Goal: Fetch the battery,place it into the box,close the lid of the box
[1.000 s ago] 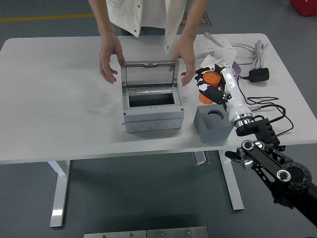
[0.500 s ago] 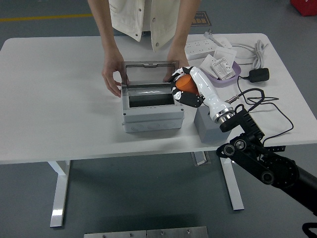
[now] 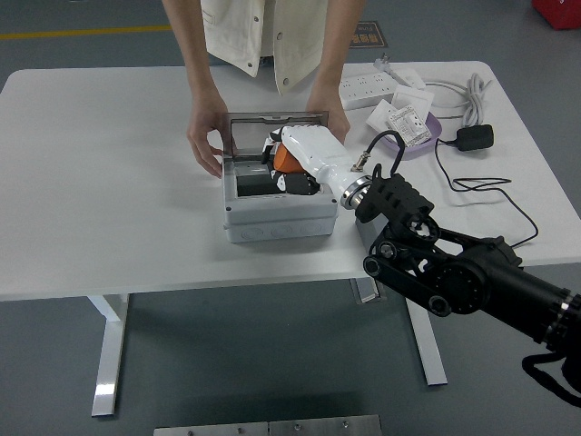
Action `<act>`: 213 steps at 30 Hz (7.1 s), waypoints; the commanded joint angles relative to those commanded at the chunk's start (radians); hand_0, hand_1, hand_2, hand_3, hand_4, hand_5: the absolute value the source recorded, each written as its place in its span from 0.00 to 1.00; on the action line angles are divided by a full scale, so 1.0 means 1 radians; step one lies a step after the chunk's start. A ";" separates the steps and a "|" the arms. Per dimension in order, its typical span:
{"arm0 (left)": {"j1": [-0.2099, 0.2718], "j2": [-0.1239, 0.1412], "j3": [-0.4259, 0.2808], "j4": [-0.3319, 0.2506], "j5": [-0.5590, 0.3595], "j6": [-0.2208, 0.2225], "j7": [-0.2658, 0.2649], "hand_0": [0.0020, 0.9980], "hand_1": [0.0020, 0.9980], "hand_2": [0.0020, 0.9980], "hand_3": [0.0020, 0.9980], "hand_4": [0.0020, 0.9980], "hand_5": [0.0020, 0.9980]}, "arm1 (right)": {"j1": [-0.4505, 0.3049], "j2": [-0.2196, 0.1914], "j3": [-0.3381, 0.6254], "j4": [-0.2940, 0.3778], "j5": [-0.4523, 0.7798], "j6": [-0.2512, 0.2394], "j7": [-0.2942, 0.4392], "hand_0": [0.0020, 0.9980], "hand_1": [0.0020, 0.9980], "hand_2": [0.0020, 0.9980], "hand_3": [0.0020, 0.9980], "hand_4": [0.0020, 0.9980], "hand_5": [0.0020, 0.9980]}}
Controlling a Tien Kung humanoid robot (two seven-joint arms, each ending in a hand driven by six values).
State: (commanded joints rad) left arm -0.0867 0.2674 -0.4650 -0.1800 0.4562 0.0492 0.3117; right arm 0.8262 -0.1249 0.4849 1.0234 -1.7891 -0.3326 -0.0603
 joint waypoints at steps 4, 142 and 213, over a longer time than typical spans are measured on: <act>-0.001 0.002 0.003 0.000 0.000 -0.004 0.005 0.57 0.59 0.50 0.56 0.52 0.00 | 0.059 0.050 -0.020 -0.065 0.031 0.005 0.010 0.01 0.19 0.32 0.33 0.00 0.00; -0.029 0.006 -0.009 0.000 0.061 -0.013 0.020 0.57 0.59 0.50 0.56 0.52 0.00 | 0.239 0.033 -0.198 -0.286 0.523 0.186 0.097 0.88 0.83 0.85 0.85 0.84 0.54; 0.019 -0.029 0.024 0.000 -0.012 -0.006 0.007 0.57 0.59 0.50 0.56 0.52 0.00 | -0.385 -0.214 0.560 0.491 0.571 0.048 0.284 0.76 0.68 0.70 0.72 0.85 0.61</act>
State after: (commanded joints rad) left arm -0.0676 0.2384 -0.4410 -0.1800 0.4438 0.0430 0.3191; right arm 0.4413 -0.3388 1.0452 1.5141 -1.2186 -0.2845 0.2233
